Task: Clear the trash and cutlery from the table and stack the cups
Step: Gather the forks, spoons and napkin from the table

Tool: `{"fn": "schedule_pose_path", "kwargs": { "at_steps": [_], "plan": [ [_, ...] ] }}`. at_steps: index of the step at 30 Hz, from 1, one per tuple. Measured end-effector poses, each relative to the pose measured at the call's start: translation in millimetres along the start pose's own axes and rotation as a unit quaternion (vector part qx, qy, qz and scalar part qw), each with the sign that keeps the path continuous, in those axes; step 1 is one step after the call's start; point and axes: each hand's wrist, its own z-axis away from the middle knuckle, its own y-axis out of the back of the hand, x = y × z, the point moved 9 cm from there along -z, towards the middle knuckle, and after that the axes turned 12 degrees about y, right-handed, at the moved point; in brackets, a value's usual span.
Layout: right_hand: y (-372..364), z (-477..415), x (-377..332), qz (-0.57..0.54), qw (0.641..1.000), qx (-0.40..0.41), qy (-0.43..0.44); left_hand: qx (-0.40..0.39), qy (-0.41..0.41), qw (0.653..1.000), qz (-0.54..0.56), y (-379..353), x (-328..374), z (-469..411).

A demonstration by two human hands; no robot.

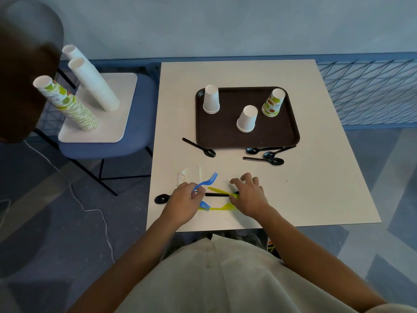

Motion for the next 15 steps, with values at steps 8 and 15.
{"fn": "schedule_pose_path", "kwargs": {
  "at_steps": [8, 15],
  "plan": [
    [-9.5, -17.4, -12.4, 0.088, 0.995, -0.015, 0.038, -0.010, 0.006, 0.998, 0.066, 6.1, -2.2, -5.1],
    [7.7, -21.2, 5.8, 0.072, 0.996, 0.030, 0.038, 0.007, 0.024, 0.993, 0.114, 18.4, 2.6, -3.1]
  ]
}}
